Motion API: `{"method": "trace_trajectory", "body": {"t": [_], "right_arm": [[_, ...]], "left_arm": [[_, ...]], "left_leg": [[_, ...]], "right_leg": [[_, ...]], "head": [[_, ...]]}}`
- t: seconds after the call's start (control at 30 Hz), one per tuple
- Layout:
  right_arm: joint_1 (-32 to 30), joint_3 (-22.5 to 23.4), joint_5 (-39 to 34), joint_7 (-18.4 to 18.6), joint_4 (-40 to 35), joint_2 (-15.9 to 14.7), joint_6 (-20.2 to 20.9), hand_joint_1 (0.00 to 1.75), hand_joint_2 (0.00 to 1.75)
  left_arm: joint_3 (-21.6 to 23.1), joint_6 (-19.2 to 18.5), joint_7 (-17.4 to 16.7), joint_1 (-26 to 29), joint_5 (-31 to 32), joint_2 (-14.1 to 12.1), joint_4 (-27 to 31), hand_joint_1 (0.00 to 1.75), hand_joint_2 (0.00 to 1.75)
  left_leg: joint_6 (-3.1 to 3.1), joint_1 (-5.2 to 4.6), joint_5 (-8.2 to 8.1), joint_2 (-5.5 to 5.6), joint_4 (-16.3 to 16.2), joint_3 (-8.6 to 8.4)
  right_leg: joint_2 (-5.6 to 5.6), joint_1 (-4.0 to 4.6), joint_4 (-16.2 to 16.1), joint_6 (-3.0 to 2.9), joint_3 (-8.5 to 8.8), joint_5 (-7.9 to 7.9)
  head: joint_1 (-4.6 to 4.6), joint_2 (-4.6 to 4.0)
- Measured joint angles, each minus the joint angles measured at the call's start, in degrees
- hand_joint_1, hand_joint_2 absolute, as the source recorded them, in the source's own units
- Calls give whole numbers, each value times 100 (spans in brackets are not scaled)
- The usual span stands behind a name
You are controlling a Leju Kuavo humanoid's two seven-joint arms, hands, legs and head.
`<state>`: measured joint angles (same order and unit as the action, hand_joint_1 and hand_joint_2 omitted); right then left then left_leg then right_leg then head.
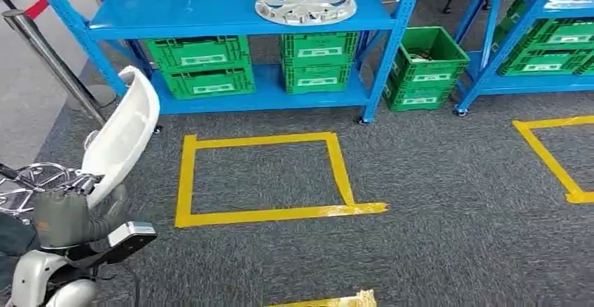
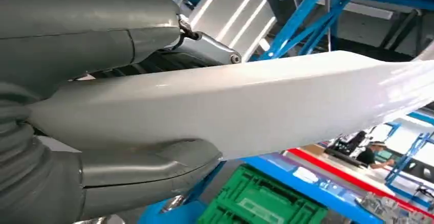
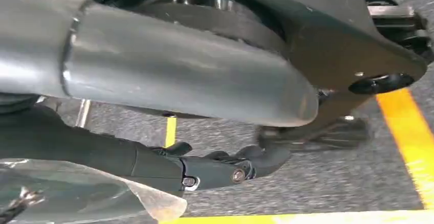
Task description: Take the parts from the cabinet and place them on the table.
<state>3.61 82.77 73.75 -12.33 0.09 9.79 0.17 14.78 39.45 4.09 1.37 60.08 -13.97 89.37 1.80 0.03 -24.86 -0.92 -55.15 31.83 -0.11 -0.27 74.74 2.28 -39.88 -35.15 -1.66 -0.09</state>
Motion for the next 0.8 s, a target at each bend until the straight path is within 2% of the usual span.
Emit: {"method": "trace_trajectory", "body": {"t": [0.03,0.07,0.1,0.13,0.17,0.2,0.27,0.3,0.33,0.37,0.4,0.43,0.47,0.5,0.53,0.57,0.63,0.67,0.73,0.8], "right_arm": [[-1,0,2,0,0,0,2,0,0],[-1,0,7,-2,0,0,11,0,0],[1,0,11,-11,0,0,24,0,0],[7,0,13,-20,0,0,37,0,0],[17,0,15,-26,0,0,48,0,0],[21,0,15,-33,0,0,55,0,0],[4,-2,17,-48,0,0,72,0,0],[-11,0,17,-41,0,0,72,0,0],[-20,0,17,-46,0,0,72,0,0],[-24,0,15,-46,0,0,72,0,0],[-29,0,17,-46,0,0,72,0,0],[-34,0,17,-46,0,0,74,0,0],[-40,0,17,-46,0,0,74,0,0],[-51,0,18,-46,0,0,74,0,0],[-59,0,17,-46,0,0,74,0,0],[-65,0,17,-46,0,0,74,0,0],[-65,0,20,-46,0,0,74,0,0],[-59,0,20,-48,0,7,74,0,0],[-51,0,20,-55,0,7,77,0,0],[-61,0,24,-68,0,9,116,0,0]], "left_arm": [[0,-7,0,1,-20,0,-7,175,175],[2,-31,7,1,-57,0,-11,175,175],[2,-70,11,1,-107,0,-11,175,175],[2,-74,22,2,-151,-2,-13,175,175],[2,-77,26,2,-188,-6,-11,175,175],[2,-81,26,-4,-203,-9,-13,175,175],[11,-94,46,-12,-253,-24,-22,175,175],[17,-105,50,-6,-260,-28,-28,175,175],[20,-105,55,7,-273,-33,-37,175,175],[17,-107,57,7,-284,-44,-48,175,175],[17,-107,57,7,-293,-50,-55,175,175],[20,-107,59,7,-297,-50,-63,175,175],[20,-107,59,11,-297,-50,-76,175,175],[22,-107,59,15,-297,-50,-90,175,175],[22,-107,59,16,-297,-50,-101,175,175],[22,-107,59,16,-297,-50,-111,175,175],[22,-107,59,12,-297,-50,-116,175,175],[22,-107,59,5,-297,-52,-122,175,175],[22,-105,63,11,-297,-63,-125,175,175],[20,-105,63,-6,-299,-79,-125,175,175]], "left_leg": [[-17,1,86,-2,-20,132],[-35,3,159,-3,-45,253],[-56,5,207,-2,-66,369],[-90,6,269,1,-116,430],[-129,-19,296,7,-165,500],[-157,-19,341,2,-214,516],[-228,17,459,0,-164,510],[-269,24,509,2,-157,516],[-301,49,425,18,-189,554],[-328,51,104,25,-380,614],[-355,54,-266,27,-765,720],[-375,54,-552,29,-1225,836],[-387,55,-729,31,-1673,942],[-389,55,-750,33,-1967,974],[-378,55,-652,38,-1928,862],[-358,53,-473,38,-1595,625],[-281,43,-97,49,-577,-8],[-224,19,-227,67,-336,-179],[-209,-14,-189,63,-234,-151],[-151,-18,-219,63,-153,-137]], "right_leg": [[0,-10,74,15,96,278],[0,-23,-43,18,277,559],[-1,-36,-381,14,587,741],[0,-46,-931,1,1020,673],[-1,-32,-1633,-13,1581,319],[12,-30,-2116,-82,1772,93],[6,18,-2004,-153,1653,140],[-6,10,-2012,-224,1616,195],[-26,-10,-2021,-272,1578,262],[-30,-6,-2021,-321,1520,318],[-35,-1,-2018,-343,1457,375],[-39,8,-2014,-351,1401,424],[-40,15,-2007,-351,1342,464],[-40,23,-1988,-345,1326,504],[-39,27,-1968,-341,1279,535],[-34,32,-1939,-333,1241,554],[-31,40,-1886,-324,1216,555],[-36,41,-1877,-313,1156,554],[-29,45,-1852,-240,1118,601],[-38,44,-1853,-188,1075,631]], "head": [[-9,0],[-2,0],[-4,0],[-4,0],[-17,0],[-2,0],[-13,0],[-29,0],[-9,0],[2,0],[28,0],[20,0],[24,0],[24,0],[22,0],[22,0],[24,0],[11,0],[22,0],[20,0]]}}
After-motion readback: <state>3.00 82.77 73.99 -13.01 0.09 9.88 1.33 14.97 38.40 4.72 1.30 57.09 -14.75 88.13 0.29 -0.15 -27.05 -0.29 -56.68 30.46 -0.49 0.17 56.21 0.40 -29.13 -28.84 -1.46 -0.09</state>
